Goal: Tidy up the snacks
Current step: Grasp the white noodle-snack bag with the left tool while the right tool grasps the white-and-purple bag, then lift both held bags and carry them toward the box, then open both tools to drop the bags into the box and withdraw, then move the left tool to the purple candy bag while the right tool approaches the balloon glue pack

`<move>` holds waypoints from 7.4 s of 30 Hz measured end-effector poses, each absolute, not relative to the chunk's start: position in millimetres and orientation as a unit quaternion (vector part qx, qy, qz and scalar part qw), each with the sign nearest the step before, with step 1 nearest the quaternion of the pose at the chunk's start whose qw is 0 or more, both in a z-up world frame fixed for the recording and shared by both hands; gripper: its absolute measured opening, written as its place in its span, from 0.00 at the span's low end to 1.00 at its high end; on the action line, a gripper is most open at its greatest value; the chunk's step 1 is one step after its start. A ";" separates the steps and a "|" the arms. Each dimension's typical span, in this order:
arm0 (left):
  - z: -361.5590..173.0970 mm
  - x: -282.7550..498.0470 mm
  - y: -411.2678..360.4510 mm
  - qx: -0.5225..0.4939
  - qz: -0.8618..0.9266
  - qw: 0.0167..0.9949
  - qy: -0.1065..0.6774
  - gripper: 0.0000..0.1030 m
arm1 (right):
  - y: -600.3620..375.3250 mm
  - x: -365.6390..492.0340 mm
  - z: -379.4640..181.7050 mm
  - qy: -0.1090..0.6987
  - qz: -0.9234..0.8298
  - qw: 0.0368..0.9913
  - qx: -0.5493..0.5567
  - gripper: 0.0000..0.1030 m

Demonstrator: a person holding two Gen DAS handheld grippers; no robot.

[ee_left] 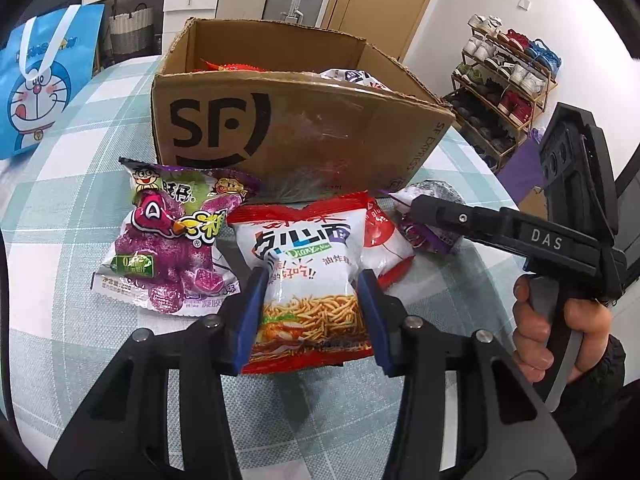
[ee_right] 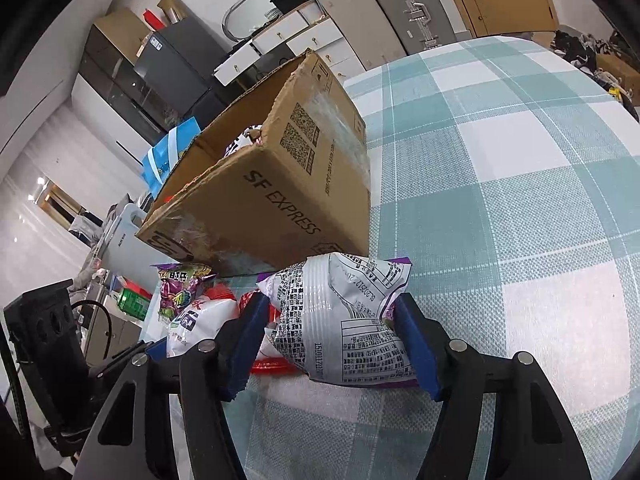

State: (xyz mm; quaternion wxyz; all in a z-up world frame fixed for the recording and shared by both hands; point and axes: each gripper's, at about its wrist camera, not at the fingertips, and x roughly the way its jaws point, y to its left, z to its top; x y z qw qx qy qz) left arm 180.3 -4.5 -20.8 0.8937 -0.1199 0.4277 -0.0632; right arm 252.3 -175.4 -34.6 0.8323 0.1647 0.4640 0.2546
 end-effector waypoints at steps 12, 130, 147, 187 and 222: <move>-18.1 162.6 2.5 -0.127 -0.062 0.899 0.415 0.39 | -179.5 237.5 -28.4 0.453 0.260 0.836 0.167 0.64; 71.6 310.1 53.7 -0.061 0.017 0.944 0.323 0.46 | -105.3 326.5 64.4 0.345 0.244 0.897 0.133 0.64; 52.4 329.8 62.2 -0.057 0.018 0.938 0.341 0.46 | -88.4 341.7 50.5 0.361 0.248 0.891 0.119 0.66; 60.8 203.0 91.8 -0.077 0.056 0.932 0.350 0.99 | -130.1 253.0 28.9 0.409 0.228 0.880 0.079 0.99; -19.7 207.3 87.7 -0.075 0.066 0.897 0.431 0.99 | -86.3 239.0 -39.4 0.475 0.217 0.852 -0.035 0.99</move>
